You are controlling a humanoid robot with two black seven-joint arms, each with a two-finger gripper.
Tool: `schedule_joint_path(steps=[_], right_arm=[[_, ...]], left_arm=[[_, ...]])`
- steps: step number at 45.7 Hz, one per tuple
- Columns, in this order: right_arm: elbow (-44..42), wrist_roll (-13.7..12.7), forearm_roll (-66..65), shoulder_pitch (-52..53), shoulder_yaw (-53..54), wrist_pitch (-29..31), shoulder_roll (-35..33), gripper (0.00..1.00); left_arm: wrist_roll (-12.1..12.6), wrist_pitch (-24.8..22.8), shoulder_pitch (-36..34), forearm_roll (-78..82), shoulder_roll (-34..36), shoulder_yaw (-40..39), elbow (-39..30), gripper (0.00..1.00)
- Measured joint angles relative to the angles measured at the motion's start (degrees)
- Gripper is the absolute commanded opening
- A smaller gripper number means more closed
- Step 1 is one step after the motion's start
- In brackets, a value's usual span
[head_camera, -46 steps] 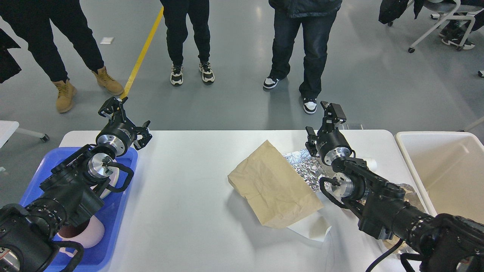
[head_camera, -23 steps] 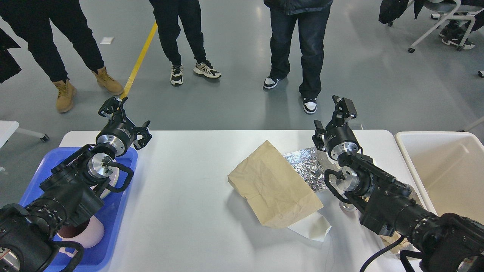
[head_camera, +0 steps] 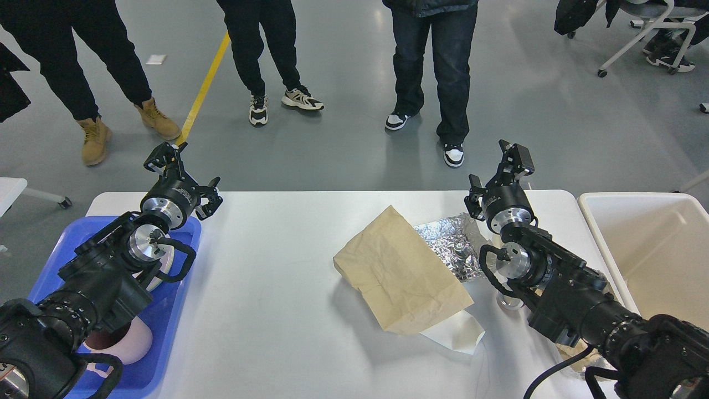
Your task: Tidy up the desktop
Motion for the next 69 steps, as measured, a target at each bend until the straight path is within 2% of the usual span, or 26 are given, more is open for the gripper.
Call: schedule_joint_path(steps=[12, 19, 23, 31, 36, 40, 41, 52, 55, 61, 69], right_arm=[[0.5, 0.1, 0.0, 3.1, 0.2, 0.2, -4.1, 1.00], [1.2, -0.1, -0.7, 5.9, -4.9, 2.0, -9.1, 1.00], [2.4, -0.2, -0.9, 9.0, -13.3, 6.2, -13.4, 1.00], [4.7, -0.6, -0.9, 19.4, -38.0, 18.4, -20.3, 1.00], [5.5, -1.2, -0.8, 25.5, -52.9, 21.3, -21.6, 1.00], [6.1, -3.4, -0.8, 31.5, -66.3, 23.3, -21.6, 1.00], [6.4, -5.1, -0.8, 34.1, -71.5, 24.8, -21.4, 1.00], [8.9, -16.3, -0.6, 45.5, -96.3, 36.4, -14.8, 1.00], [11.4, -17.4, -0.5, 48.9, -103.9, 39.3, -12.2, 1.00], [19.4, -17.7, -0.4, 56.7, -114.5, 42.4, -9.0, 1.00], [26.4, -17.7, -0.2, 64.9, -116.7, 43.5, -8.8, 1.00]], left_arm=[[0.0, 0.0, 0.0, 0.0, 0.0, 0.0, 0.0, 0.97], [0.0, 0.0, 0.0, 0.0, 0.0, 0.0, 0.0, 0.97], [0.0, 0.0, 0.0, 0.0, 0.0, 0.0, 0.0, 0.97], [0.0, 0.0, 0.0, 0.0, 0.0, 0.0, 0.0, 0.97], [0.0, 0.0, 0.0, 0.0, 0.0, 0.0, 0.0, 0.97], [0.0, 0.0, 0.0, 0.0, 0.0, 0.0, 0.0, 0.97], [0.0, 0.0, 0.0, 0.0, 0.0, 0.0, 0.0, 0.97], [0.0, 0.0, 0.0, 0.0, 0.0, -0.1, 0.0, 0.97], [0.0, 0.0, 0.0, 0.0, 0.0, -0.1, 0.0, 0.97], [0.0, 0.0, 0.0, 0.0, 0.0, -0.1, 0.0, 0.97], [0.0, 0.0, 0.0, 0.0, 0.0, 0.0, 0.0, 0.97]])
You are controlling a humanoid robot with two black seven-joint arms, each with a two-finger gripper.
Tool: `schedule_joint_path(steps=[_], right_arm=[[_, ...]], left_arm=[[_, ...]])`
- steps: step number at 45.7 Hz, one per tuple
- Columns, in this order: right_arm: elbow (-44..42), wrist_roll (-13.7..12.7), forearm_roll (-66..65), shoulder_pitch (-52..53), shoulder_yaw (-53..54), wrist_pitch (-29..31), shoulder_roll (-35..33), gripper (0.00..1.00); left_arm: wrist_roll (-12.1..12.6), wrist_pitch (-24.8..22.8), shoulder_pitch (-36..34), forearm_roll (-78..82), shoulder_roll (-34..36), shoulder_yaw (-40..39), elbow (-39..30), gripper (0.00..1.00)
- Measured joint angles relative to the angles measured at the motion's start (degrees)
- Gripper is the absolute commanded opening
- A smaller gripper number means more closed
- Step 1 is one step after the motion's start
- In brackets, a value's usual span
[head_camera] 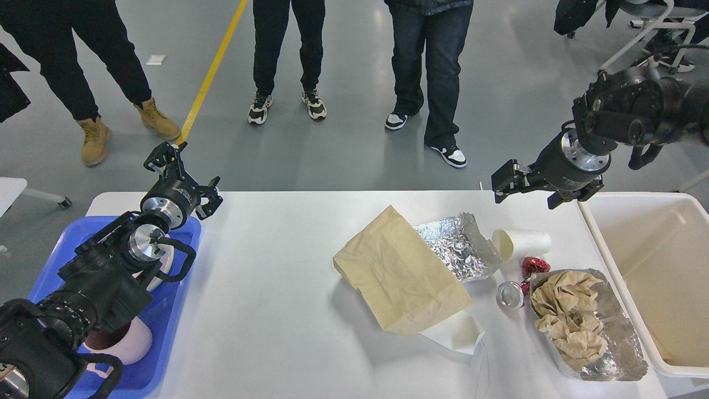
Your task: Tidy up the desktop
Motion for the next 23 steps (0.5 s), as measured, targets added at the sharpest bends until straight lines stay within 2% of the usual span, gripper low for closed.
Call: schedule_joint_path(steps=[10, 23], right_arm=[[4.2, 0.0, 0.5, 10.7, 1.3, 2.7, 0.0, 1.00], [4.7, 0.0, 0.8, 21.8, 2.7, 9.4, -0.2, 1.00]], left_arm=[[0.0, 0.0, 0.0, 0.0, 0.0, 0.0, 0.0, 0.97], [0.0, 0.0, 0.0, 0.0, 0.0, 0.0, 0.0, 0.97]])
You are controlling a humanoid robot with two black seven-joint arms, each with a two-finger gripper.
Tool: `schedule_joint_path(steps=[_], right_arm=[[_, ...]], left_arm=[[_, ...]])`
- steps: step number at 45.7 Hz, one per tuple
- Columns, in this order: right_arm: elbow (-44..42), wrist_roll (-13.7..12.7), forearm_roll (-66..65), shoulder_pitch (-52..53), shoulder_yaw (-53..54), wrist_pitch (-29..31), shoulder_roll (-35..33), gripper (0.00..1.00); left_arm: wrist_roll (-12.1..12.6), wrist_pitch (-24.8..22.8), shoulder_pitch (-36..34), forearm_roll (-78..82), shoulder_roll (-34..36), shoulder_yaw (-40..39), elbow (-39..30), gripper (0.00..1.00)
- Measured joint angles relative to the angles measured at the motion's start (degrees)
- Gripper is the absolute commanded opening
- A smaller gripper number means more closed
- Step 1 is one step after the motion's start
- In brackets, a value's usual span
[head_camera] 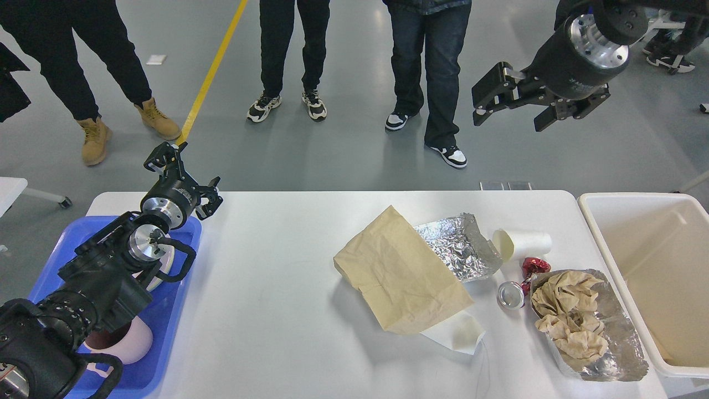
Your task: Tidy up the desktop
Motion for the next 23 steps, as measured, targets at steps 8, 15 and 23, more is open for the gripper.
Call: schedule_joint_path(steps=[8, 15, 23], right_arm=[[-0.3, -0.1, -0.2, -0.2, 0.2, 2.3, 1.3, 1.00], [-0.6, -0.1, -0.2, -2.2, -0.1, 4.5, 5.7, 1.00], [-1.1, -0.1, -0.2, -2.5, 0.0, 5.6, 7.1, 1.00]], left_arm=[[0.0, 0.0, 0.0, 0.0, 0.0, 0.0, 0.0, 0.97], [0.0, 0.0, 0.0, 0.0, 0.0, 0.0, 0.0, 0.97], [0.0, 0.0, 0.0, 0.0, 0.0, 0.0, 0.0, 0.97]])
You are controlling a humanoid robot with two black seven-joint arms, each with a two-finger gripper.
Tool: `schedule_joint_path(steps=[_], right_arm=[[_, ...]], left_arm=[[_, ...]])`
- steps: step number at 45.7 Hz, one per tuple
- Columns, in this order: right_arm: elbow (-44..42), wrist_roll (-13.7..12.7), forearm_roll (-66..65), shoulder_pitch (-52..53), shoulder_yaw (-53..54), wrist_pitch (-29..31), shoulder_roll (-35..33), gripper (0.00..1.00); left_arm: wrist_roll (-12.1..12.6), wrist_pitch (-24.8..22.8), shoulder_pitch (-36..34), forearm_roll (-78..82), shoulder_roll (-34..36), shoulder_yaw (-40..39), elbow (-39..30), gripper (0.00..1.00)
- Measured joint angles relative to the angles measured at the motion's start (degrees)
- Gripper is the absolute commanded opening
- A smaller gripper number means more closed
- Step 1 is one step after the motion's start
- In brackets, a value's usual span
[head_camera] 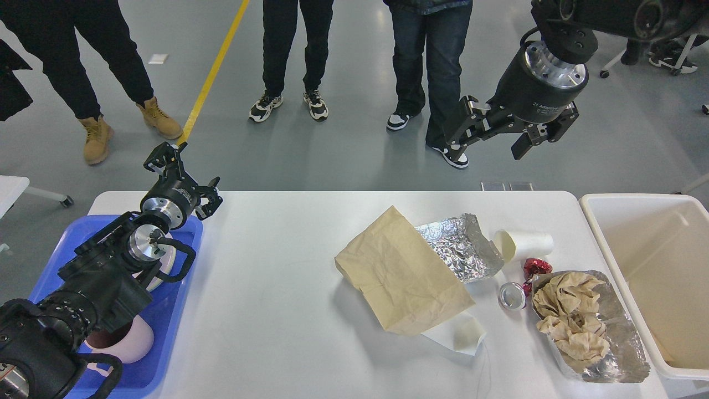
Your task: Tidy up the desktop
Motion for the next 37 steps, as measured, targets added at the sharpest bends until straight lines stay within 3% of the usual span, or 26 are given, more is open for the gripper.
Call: schedule_joint_path(steps=[37], right_arm=[[-0.3, 0.0, 0.0, 2.8, -0.5, 0.0, -0.1, 1.00]], left_arm=[[0.0, 0.0, 0.0, 0.0, 0.0, 0.1, 0.0, 0.97]])
